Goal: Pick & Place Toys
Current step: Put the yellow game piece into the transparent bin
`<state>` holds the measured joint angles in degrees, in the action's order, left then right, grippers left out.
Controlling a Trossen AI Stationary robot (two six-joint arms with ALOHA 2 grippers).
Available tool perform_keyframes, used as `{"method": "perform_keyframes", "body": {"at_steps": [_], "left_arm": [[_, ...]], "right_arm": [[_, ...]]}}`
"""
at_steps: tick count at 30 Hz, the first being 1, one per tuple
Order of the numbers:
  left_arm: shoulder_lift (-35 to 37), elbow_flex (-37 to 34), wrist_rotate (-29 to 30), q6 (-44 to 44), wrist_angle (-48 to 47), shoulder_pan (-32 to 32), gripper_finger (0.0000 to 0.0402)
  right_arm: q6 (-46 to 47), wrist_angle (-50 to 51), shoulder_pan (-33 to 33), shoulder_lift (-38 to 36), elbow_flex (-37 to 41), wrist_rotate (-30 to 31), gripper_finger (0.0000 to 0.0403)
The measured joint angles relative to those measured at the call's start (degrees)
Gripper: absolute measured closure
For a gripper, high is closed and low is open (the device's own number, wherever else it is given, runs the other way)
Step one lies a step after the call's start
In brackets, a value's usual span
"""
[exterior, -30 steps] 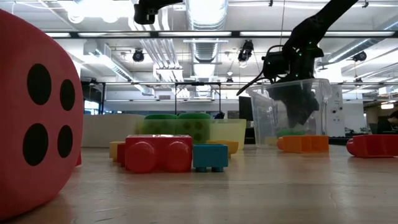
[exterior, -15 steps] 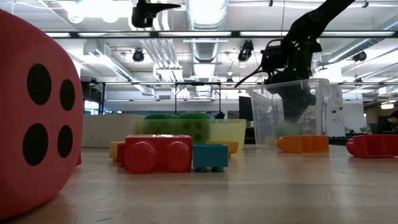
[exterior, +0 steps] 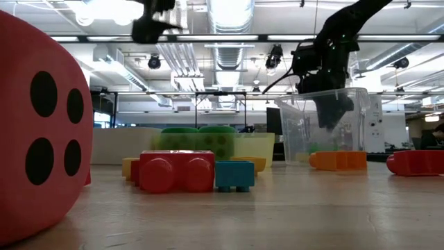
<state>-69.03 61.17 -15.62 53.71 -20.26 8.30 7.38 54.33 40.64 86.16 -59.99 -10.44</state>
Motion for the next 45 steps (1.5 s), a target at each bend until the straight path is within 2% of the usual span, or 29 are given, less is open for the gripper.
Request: {"method": "perform_keyframes", "body": {"at_steps": [7, 13, 18, 24, 33, 39, 45], "left_arm": [[-4.2, 0.0, 2.6, -3.2, -15.4, -2.1, 0.0038], [-9.3, 0.0, 2.5, -14.2, -16.2, -6.2, 0.0038], [-12.5, -0.1, 2.5, -19.1, -16.6, -8.4, 0.0038], [-13.8, -1.8, 2.3, -19.2, -17.5, -8.7, 0.0038], [-13.7, -5.4, 2.6, -13.1, -17.3, -9.5, 0.0038], [-13.7, -8.7, 4.1, -13.2, -16.8, -10.5, 0.0038], [-14.1, -9.7, 7.0, -13.6, -15.0, -13.2, 0.0038]], "right_arm": [[-0.5, 7.8, -1.1, -2.6, -5.1, -0.2, 0.0202], [1.0, 9.1, -2.4, -7.0, -9.2, -0.3, 0.0202], [3.4, 6.6, -3.5, -12.4, -10.3, -0.2, 0.0202], [5.6, 5.1, -4.4, -16.7, -10.2, -3.1, 0.0202], [7.0, 5.3, -8.3, -16.3, -9.8, -6.1, 0.0201], [9.6, 5.3, -13.0, -13.4, -9.5, 1.8, 0.0188], [8.8, 5.1, -15.8, -10.9, -9.4, 0.9, 0.0159]]}}
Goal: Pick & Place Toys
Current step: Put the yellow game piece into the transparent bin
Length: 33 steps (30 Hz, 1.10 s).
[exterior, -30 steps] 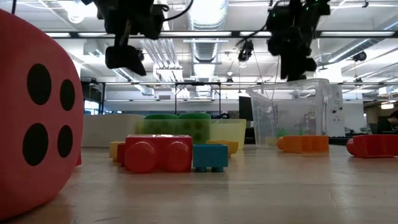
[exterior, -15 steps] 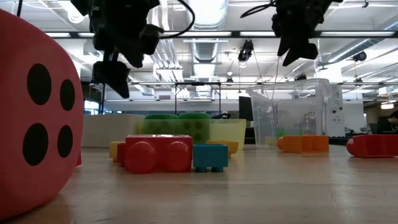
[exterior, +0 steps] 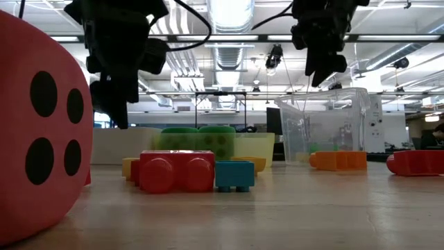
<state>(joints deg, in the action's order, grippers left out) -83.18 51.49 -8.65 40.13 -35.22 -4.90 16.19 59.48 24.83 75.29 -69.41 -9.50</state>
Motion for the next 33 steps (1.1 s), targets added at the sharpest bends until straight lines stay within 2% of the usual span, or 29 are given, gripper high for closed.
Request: {"method": "perform_keyframes", "body": {"at_steps": [5, 9, 15, 23, 27, 33], "left_arm": [[-3.6, -0.1, 6.2, -4.8, 0.5, -4.0, 0.0038], [-8.0, 0.0, 7.9, -8.7, 2.0, -7.2, 0.0038], [-12.1, 0.3, 8.3, -8.8, 3.2, -9.5, 0.0038], [-12.5, 0.3, 10.2, -8.9, 10.1, -10.5, 0.0038], [-12.6, 0.2, 13.3, -11.6, 10.0, -10.5, 0.0038], [-12.6, -0.1, 14.3, -13.7, 10.8, -10.5, 0.0038]], "right_arm": [[-0.1, -0.4, -2.2, 0.2, 0.0, 0.4, 0.0137], [0.7, -0.3, -3.6, -1.0, -0.3, 0.5, 0.0121], [2.0, -0.9, -6.0, -3.7, -1.4, 0.5, 0.0112], [3.6, -2.2, -7.4, -5.4, -1.6, 0.7, 0.0112], [4.4, -2.2, -7.7, -5.4, -1.6, 0.6, 0.0112], [5.5, -2.1, -7.7, -5.4, -1.6, 0.6, 0.0112]]}}
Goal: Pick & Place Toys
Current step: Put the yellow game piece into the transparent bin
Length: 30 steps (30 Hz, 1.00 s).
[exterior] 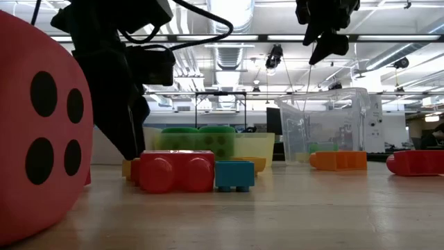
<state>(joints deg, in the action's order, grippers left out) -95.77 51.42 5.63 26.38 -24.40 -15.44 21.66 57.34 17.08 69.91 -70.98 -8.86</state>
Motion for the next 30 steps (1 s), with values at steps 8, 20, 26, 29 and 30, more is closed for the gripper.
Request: {"method": "perform_keyframes", "body": {"at_steps": [8, 20, 26, 29, 30], "left_arm": [[0.0, -0.2, 1.9, -3.4, 2.4, -1.5, 0.0038], [-3.8, -0.2, 2.4, -5.2, 5.6, -2.7, 0.0038], [-4.5, -0.2, 2.3, -5.6, 5.8, -2.8, 0.0041], [-5.0, -0.2, 0.4, -5.9, 6.0, -2.8, 0.0055], [-5.2, -0.2, 0.1, -6.1, 6.0, -2.8, 0.0063]], "right_arm": [[-0.1, 0.0, 0.0, 0.0, 0.0, 0.0, 0.0112], [-0.2, 0.3, 0.0, 0.0, 0.1, 0.0, 0.0112], [-0.9, 0.8, 0.0, 0.0, 0.1, -0.1, 0.0112], [-1.1, 0.8, 0.0, 0.0, 0.1, -0.1, 0.0112], [-1.2, 0.8, 0.0, 0.0, 0.1, -0.1, 0.0112]]}}
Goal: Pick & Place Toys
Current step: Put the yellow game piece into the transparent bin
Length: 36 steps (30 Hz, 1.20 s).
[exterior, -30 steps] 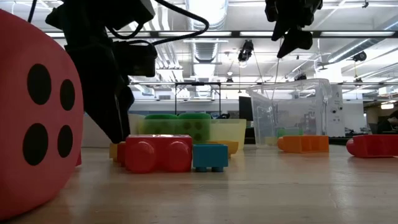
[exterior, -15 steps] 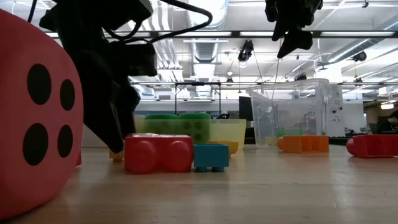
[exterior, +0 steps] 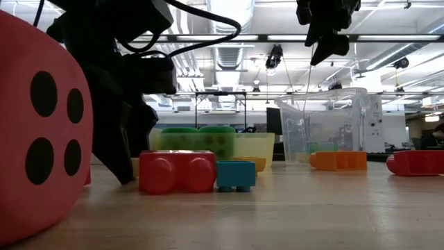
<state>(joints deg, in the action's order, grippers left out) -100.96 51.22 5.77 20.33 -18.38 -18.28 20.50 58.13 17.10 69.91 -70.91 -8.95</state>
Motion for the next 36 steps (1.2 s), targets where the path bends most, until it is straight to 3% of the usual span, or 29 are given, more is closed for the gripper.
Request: {"method": "perform_keyframes", "body": {"at_steps": [15, 21, 27, 36], "left_arm": [[-0.7, 0.1, -0.3, 2.4, 1.0, 0.0, 0.0191], [-0.2, 0.1, -2.2, 8.5, 0.9, 0.0, 0.0278], [3.9, -0.2, -8.0, 11.5, -0.5, 1.1, 0.0282], [19.8, -0.2, -6.4, 14.5, 0.3, 5.6, 0.0282]], "right_arm": [[-1.0, 0.1, 0.0, 0.0, 0.0, 0.0, 0.0112], [-4.5, -0.1, -2.2, -0.5, 0.0, -0.1, 0.0112], [-8.0, -3.5, -6.5, -1.5, -0.1, 0.0, 0.0112], [-18.7, -16.2, -14.6, -1.7, -5.3, 0.5, 0.0112]]}}
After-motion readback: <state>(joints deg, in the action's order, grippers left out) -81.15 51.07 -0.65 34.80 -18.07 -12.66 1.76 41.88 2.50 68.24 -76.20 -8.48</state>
